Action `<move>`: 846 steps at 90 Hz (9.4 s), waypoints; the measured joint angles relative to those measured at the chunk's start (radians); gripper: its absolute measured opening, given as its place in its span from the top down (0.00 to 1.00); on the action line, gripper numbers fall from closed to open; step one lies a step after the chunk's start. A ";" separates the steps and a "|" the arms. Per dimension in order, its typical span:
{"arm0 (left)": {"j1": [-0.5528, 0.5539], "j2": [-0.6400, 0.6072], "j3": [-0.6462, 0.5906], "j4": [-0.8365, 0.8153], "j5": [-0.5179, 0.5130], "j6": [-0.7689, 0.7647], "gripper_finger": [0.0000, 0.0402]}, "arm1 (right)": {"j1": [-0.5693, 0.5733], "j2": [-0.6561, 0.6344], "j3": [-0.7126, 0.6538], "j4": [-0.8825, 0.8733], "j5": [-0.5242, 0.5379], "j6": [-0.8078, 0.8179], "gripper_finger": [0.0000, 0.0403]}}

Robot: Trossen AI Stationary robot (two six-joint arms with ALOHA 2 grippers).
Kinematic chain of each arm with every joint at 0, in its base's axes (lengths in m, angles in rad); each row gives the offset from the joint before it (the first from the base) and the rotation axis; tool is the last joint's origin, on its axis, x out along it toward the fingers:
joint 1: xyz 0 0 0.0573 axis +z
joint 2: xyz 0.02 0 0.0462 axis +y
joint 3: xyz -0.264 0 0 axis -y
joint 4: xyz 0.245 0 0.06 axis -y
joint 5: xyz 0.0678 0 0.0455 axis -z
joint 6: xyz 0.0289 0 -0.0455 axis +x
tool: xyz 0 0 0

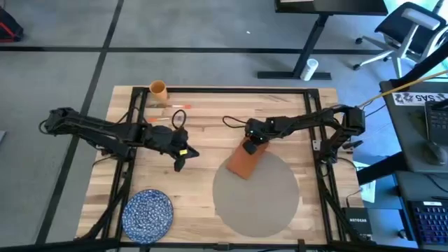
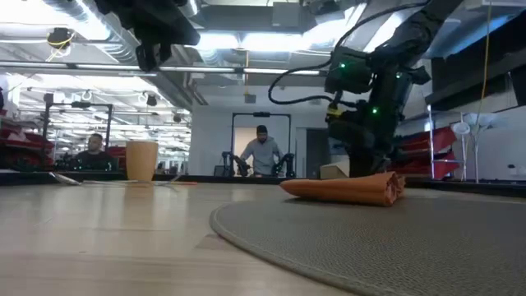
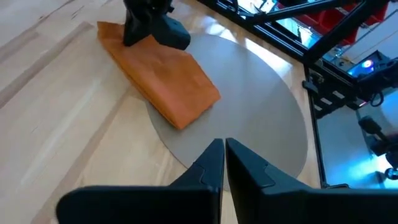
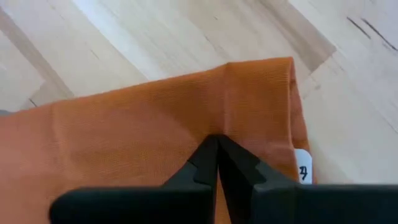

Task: Set table place
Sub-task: Move the orange napkin to the middle left of the table

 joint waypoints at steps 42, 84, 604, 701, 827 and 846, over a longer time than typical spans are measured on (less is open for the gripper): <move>0.000 0.000 0.000 0.001 0.000 0.008 1.00 | -0.099 0.003 -0.002 0.134 -0.009 0.006 1.00; 0.003 0.000 0.000 0.001 -0.018 -0.005 1.00 | -0.115 0.002 -0.002 0.177 -0.132 -0.024 1.00; 0.336 0.929 0.370 0.203 0.205 0.371 1.00 | 0.105 -0.504 0.113 -0.229 -0.104 -0.311 1.00; 0.294 0.873 0.366 0.046 0.186 0.386 1.00 | 0.105 -0.507 0.114 -0.249 -0.103 -0.333 1.00; 0.071 0.800 0.360 -0.185 0.115 0.287 1.00 | 0.105 -0.631 0.114 -0.352 -0.025 -0.338 1.00; 0.066 0.752 0.360 -0.227 0.100 0.282 1.00 | 0.105 -0.643 0.114 -0.359 -0.026 -0.345 1.00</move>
